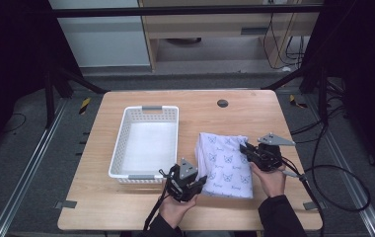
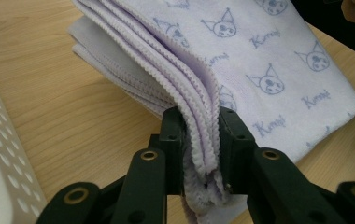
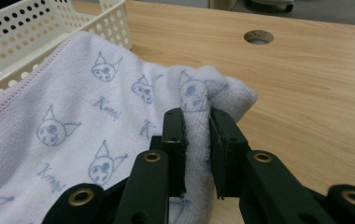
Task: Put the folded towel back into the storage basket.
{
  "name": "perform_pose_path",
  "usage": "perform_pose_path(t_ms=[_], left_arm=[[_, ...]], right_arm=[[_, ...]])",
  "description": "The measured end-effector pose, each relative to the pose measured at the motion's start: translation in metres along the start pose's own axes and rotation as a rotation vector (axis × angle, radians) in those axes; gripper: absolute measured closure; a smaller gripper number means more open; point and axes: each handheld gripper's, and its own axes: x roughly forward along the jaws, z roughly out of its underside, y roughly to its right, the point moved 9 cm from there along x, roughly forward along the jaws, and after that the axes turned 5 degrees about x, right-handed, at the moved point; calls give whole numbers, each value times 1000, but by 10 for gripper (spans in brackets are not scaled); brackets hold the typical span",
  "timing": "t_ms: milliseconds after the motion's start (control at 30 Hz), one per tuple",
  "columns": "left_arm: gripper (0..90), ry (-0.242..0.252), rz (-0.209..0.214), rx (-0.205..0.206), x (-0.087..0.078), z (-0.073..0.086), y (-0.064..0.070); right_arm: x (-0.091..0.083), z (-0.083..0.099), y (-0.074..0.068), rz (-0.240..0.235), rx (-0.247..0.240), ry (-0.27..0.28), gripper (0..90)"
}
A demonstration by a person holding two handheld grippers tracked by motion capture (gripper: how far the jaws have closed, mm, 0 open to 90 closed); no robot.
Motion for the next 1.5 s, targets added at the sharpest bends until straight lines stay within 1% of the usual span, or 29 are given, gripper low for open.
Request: perform_pose_path(t_ms=[200, 300, 367, 433, 467, 567, 600, 700, 833, 933, 1033, 1067, 1133, 1267, 1333, 1400, 1433, 1500], left_arm=[[729, 7, -5, 20, -8, -9, -3], [729, 11, -7, 20, -10, -11, -4], [729, 15, -3, 20, -12, -14, -5], [729, 20, -4, 20, -13, -16, -6], [729, 23, -1, 24, -17, -17, -7], [729, 33, 1, 24, -19, -20, -9], [729, 34, 1, 25, -21, -21, -12], [729, 44, 7, 13, -23, -22, -14], [730, 58, 4, 10, -29, -26, -18], [730, 64, -1, 26, -33, -32, -19], [731, 72, 3, 29, -36, -34, -19], [731, 75, 2, 35, -38, -37, -20], [730, 80, -1, 42, -41, -41, -20], [731, 92, -8, 58, -47, -50, -22], [731, 99, -9, 59, -51, -54, -23], [731, 111, -7, 50, -55, -57, -24], [731, 110, -9, 59, -57, -58, -26], [731, 114, -14, 61, -60, -59, -28]], right_arm=[[-4, -10, -4, 0, -7, 23, 775], [-5, -13, -5, -1, -5, 29, 775], [-7, -18, -7, 5, -18, 39, 776], [-8, -19, -8, 4, -19, 41, 776], [-8, -21, -9, 2, -19, 43, 776], [-7, -24, -10, -2, -18, 43, 776], [-6, -25, -11, -2, -23, 43, 776], [-6, -28, -13, -4, -24, 49, 776], [-8, -36, -18, -12, -26, 66, 777], [-9, -40, -20, -10, -27, 75, 777], [-12, -43, -21, -13, -28, 86, 777], [-12, -43, -21, -13, -28, 86, 777], [-15, -48, -21, -21, -15, 99, 777], [-19, -58, -24, -19, -21, 117, 778], [-22, -63, -27, -18, -26, 128, 778], [-24, -69, -29, -21, -30, 138, 778], [-25, -71, -31, -23, -31, 142, 778], [-26, -75, -33, -25, -35, 147, 778]])
